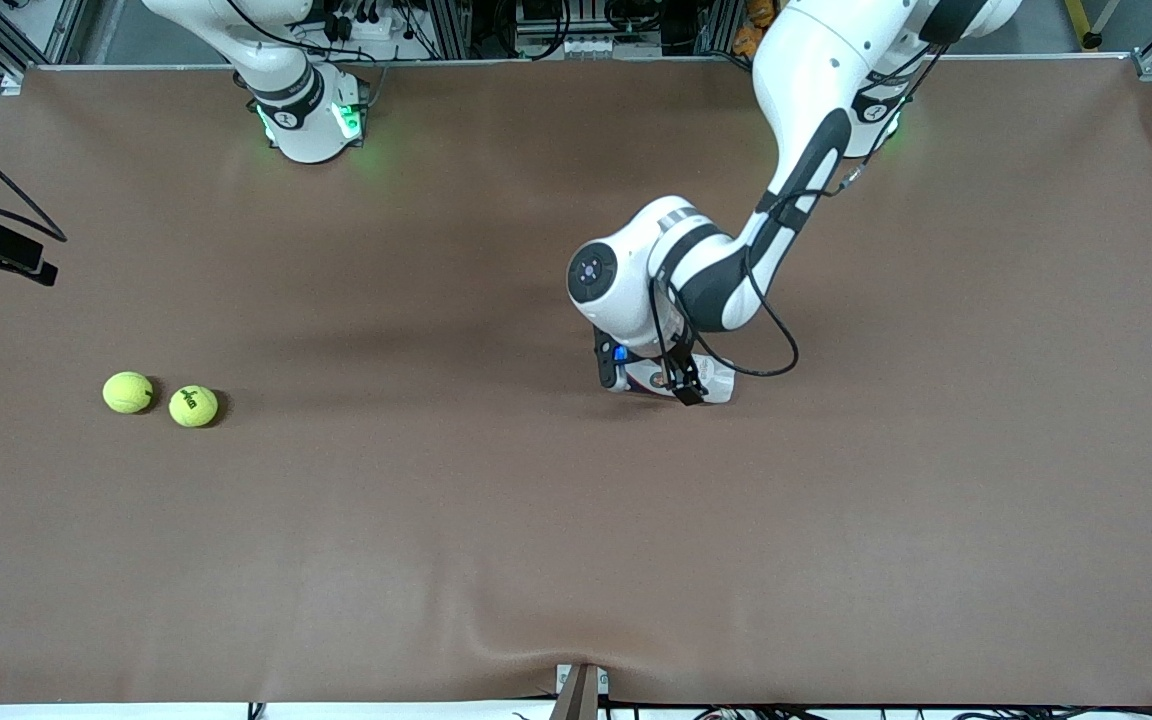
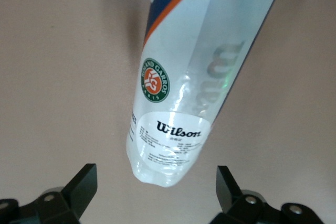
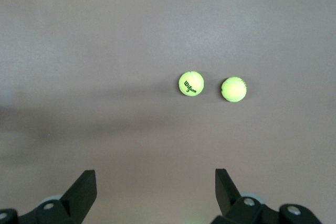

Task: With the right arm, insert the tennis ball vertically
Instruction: 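Close the left gripper around the tube's closed end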

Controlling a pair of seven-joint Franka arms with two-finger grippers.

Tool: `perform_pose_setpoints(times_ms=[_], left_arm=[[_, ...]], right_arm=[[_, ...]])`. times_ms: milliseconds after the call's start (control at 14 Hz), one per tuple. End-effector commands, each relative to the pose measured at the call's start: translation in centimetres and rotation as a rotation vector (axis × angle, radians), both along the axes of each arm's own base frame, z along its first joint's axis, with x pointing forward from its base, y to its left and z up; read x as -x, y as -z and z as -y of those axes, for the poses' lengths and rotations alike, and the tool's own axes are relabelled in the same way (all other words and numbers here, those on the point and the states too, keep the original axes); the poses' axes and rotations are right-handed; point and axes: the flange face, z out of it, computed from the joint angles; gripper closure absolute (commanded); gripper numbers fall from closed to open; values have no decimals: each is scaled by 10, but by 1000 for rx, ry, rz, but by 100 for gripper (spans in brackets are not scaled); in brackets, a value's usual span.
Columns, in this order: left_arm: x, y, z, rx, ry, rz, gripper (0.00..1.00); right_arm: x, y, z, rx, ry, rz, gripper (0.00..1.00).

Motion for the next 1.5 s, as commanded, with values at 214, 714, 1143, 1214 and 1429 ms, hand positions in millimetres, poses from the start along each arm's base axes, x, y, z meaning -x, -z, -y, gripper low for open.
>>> perform_pose_setpoints(times_ms=[214,714,1143,1214,1429], left_arm=[[0,10,-3,-10,143,-61,0],[-7,21,-9,22,158,-56,0],[-4,42,-16,18,122,-83,0],[-1,46,-12,12,127,-82,0],[3,55,-10,-1,114,-72,0]], right_arm=[[1,-3,2,-16,16,1,0],[1,-2,2,-16,16,-1,0],[1,-2,2,-17,16,-4,0],[1,-2,2,-17,16,-4,0],[1,-2,2,-17,16,-4,0]])
